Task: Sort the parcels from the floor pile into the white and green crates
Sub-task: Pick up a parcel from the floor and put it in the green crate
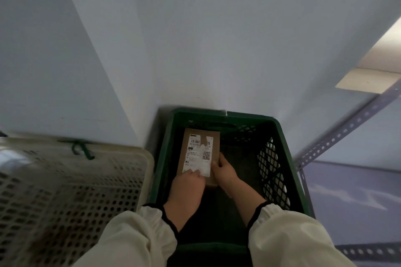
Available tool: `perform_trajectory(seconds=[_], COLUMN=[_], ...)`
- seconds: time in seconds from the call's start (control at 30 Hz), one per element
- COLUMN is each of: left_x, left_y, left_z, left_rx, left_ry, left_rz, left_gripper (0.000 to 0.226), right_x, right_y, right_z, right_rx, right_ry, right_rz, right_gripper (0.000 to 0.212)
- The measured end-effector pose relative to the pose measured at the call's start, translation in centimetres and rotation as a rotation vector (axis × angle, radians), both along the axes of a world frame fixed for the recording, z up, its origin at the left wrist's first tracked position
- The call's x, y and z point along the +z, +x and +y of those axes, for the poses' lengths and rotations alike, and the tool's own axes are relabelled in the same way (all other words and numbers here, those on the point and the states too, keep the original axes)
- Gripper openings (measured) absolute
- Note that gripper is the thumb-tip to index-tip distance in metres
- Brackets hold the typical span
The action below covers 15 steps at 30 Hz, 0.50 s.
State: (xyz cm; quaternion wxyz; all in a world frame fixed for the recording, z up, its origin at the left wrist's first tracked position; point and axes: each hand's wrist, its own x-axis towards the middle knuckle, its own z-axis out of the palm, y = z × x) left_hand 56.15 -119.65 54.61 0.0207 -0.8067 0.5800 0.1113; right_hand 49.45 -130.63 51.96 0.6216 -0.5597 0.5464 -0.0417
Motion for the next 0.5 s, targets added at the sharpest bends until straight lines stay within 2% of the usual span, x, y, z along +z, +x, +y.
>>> perform_trajectory(seconds=[0.3,0.5], left_x=[0.4,1.6], left_y=[-0.1,-0.4], left_z=[-0.1,0.6], left_rx=[0.011,0.037], left_ry=[0.03,-0.054], left_rz=[-0.019,0.126], left_gripper=[0.027,0.029], right_x=[0.0,1.6], right_y=[0.1,0.3], right_z=[-0.1,0.5], right_rx=[0.013,-0.091], right_ry=[-0.003,0.075], right_rz=[0.004,0.02], right_gripper=[0.052,0.068])
